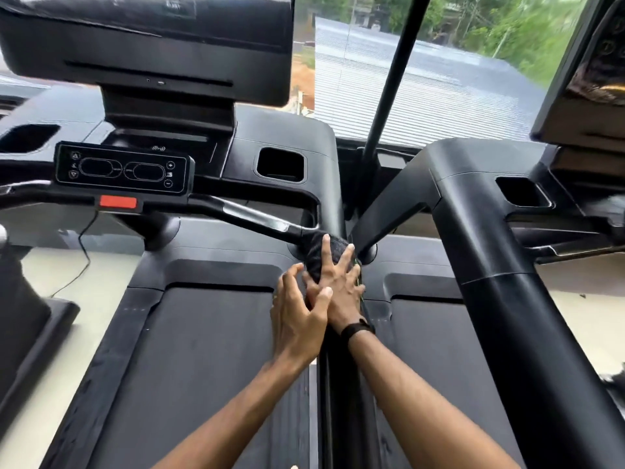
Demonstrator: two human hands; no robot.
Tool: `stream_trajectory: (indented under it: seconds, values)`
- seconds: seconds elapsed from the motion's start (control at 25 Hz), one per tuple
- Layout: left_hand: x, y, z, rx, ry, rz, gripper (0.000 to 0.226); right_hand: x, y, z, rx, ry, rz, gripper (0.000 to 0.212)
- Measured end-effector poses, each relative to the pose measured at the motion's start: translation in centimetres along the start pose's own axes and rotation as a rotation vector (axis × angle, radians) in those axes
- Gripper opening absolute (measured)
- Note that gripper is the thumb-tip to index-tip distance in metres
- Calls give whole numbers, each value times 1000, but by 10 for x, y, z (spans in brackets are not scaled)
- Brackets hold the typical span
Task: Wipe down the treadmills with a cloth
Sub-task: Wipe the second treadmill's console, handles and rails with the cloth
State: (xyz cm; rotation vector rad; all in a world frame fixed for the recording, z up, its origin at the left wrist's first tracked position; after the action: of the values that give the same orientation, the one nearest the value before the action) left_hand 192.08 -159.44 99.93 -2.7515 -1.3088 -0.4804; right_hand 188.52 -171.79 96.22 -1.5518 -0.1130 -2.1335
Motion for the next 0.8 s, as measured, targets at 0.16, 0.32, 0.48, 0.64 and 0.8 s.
stream_trajectory:
  seconds: [0.16,0.32,0.48,0.64,0.8]
  values:
    - [-3,26,1,-16,42,11,66,11,55,1,-14,196,62,85]
    - [0,11,0,-21,100,38,67,10,59,-16,-102,342,83,79]
    - [2,-20,-10,-56,113,70,62,2,30,-46,-241,491,60,66]
    - [9,-68,-16,-70,111,126,61,-7,-43,-85,-278,586,25,52]
    - [21,-131,-26,-84,130,186,59,-12,-127,-108,-275,591,-53,40]
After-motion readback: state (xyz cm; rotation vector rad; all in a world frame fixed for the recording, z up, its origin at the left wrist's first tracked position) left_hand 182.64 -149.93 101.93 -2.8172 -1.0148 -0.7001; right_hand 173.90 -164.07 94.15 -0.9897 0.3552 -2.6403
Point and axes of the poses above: each hand's wrist, its own y-axis towards the middle knuckle, its own x-axis out of the back of the hand, z = x × y, the point moved 9 cm from there along y, towards the middle knuckle, and after that the axes turned 9 degrees about -x, right-handed, at the moved point
